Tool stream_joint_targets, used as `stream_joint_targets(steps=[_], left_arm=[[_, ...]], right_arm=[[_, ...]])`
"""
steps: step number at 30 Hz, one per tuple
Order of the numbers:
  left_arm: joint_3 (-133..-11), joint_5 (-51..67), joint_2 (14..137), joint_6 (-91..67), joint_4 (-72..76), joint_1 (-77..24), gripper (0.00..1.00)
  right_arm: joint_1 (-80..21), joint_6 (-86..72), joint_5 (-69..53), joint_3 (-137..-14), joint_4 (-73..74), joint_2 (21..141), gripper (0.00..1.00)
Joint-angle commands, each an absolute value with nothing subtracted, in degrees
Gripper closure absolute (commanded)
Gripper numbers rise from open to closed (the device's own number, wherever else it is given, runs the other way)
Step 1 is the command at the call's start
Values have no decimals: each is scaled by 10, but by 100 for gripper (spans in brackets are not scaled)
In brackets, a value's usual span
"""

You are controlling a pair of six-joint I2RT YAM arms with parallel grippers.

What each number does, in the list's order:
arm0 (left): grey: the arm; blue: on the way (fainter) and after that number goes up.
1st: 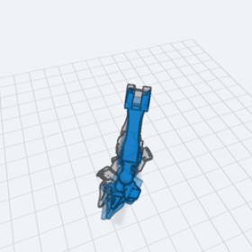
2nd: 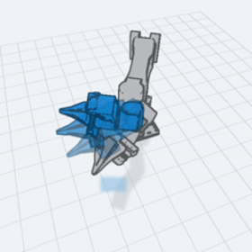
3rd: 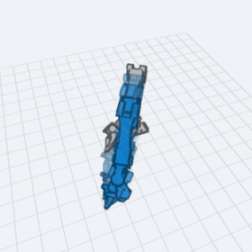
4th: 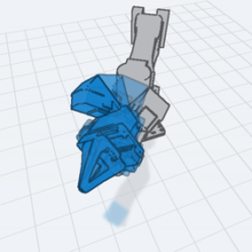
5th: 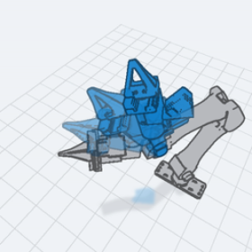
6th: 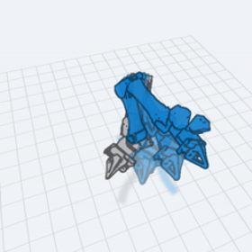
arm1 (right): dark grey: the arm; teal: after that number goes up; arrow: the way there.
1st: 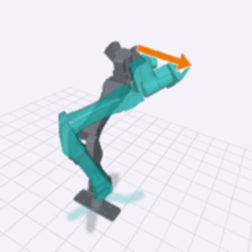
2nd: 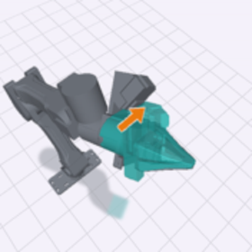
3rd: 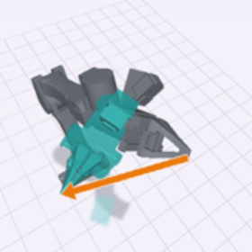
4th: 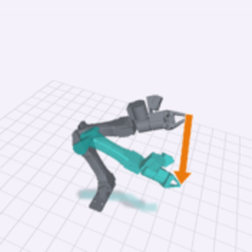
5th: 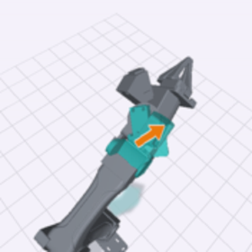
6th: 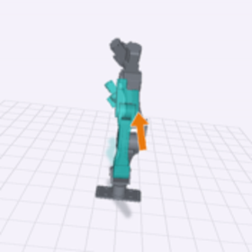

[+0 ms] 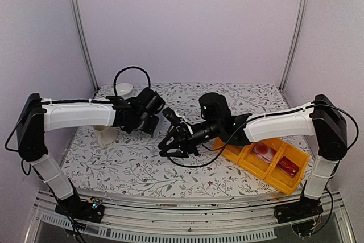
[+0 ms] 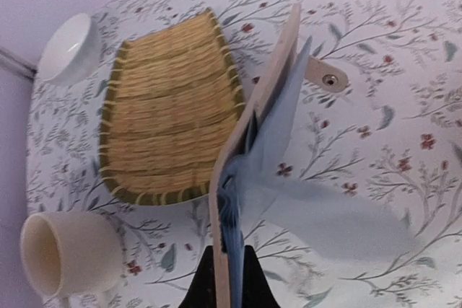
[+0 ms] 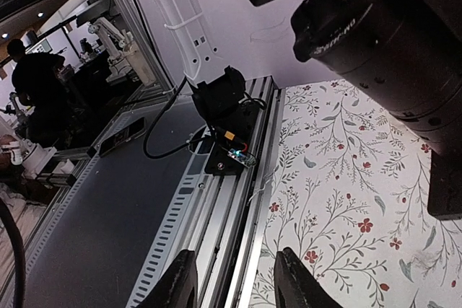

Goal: Take the credit cards out of the card holder
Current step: Adjust the card slot in the card holder, then remove the credit card from the card slot.

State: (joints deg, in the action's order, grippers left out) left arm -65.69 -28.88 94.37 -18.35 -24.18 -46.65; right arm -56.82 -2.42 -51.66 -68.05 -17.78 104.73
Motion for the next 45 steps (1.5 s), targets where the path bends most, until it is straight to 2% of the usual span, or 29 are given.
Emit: stream_joint_targets(steps=[1,4,9,15,18,23,29,35,42,44,45], left_arm=[[-701,-571,981,-177,-535,-477,100],[-699,-538,962,-159,-507,-477,100],[-702,-404,930,-128,-435,-477,100],[-633,-109,839,-103,-276,-453,100],[-622,-19,820,-109,-251,-451,100],[-612,55,799,-110,-229,-450,100],[-528,216,709,-96,-72,-447,100],[-491,351,659,-79,0,-447,100],[-472,414,644,-51,18,-454,100],[-463,418,636,-43,30,-456,100],[-460,416,632,-42,39,-456,100]], right_arm=[[-561,-28,-516,-656,-227,1011,62],[-556,-27,-511,-643,-233,1000,62],[-555,-40,-512,-631,-258,991,62],[-552,-69,-455,-631,-301,998,62],[-534,-82,-464,-646,-314,1018,63],[-504,-135,-453,-664,-314,1048,72],[-503,-105,-442,-682,-247,1051,74],[-487,-66,-483,-687,-182,1028,76],[-488,-13,-533,-716,-114,1011,77],[-488,-7,-569,-722,-110,1012,80],[-489,-6,-588,-728,-105,1015,85]])
